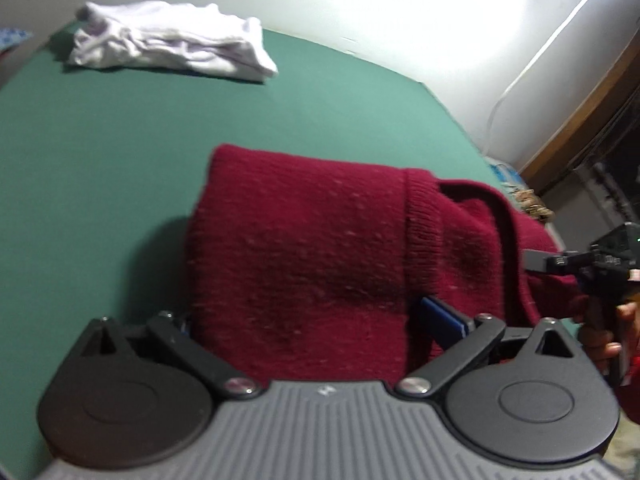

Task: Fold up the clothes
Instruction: 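Grasp the sweater bundle again with both grippers and lift it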

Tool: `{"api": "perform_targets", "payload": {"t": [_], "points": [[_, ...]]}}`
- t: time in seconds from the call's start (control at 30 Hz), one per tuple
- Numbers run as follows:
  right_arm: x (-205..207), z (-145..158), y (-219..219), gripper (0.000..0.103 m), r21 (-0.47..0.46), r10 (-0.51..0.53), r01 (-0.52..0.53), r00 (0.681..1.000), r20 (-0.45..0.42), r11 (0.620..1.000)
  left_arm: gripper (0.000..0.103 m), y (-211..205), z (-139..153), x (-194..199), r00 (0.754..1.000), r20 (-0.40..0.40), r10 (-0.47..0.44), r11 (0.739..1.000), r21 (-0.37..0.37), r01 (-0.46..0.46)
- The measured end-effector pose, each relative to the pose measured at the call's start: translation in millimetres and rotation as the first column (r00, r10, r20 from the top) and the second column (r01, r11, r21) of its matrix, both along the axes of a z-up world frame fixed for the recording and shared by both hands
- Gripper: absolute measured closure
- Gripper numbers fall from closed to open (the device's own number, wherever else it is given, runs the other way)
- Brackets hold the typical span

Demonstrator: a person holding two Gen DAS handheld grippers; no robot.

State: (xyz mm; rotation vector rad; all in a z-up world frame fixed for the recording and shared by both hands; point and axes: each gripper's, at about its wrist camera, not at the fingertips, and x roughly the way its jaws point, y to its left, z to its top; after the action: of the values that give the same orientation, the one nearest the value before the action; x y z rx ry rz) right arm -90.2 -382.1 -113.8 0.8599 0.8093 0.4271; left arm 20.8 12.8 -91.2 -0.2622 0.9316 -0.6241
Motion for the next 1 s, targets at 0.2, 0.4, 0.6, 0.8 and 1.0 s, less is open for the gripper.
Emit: {"api": "perform_targets", "payload": {"t": [0.2, 0.4, 0.6, 0.8, 1.0], "points": [[0.2, -0.1, 2.2, 0.035, -0.025, 0.011, -0.011, 1.0, 0.016, 1.0, 0.011, -15.0, 0.4, -4.9, 0.997, 0.016, 0.076, 0.997, -0.018, -0.076], [-4.8, -3.1, 4.2, 0.053, 0.007, -0.061, 0.061, 0.998, -0.035, 0.998, 0.029, -28.2, 6.7, -8.6, 0.99, 0.026, 0.137, 0.99, 0.021, -0.137], [14.8, 37.0, 17.9, 0.062, 0.005, -0.042, 0.042, 0.999, -0.018, 0.999, 0.051, -22.3, 42.4, 10.7, 0.988, 0.061, 0.14, 0.99, 0.006, -0.14], [86.1, 105.7, 44.2, 0.063, -0.043, 0.002, 0.002, 0.996, 0.089, 0.999, 0.057, 9.5, 108.2, 65.8, 0.97, 0.175, 0.171, 0.985, -0.001, -0.174], [185.5, 163.9, 83.8, 0.063, -0.02, -0.03, 0.036, 0.969, 0.246, 0.999, 0.056, 66.6, 192.9, 142.2, 0.912, 0.348, 0.218, 0.969, 0.038, -0.246]]}}
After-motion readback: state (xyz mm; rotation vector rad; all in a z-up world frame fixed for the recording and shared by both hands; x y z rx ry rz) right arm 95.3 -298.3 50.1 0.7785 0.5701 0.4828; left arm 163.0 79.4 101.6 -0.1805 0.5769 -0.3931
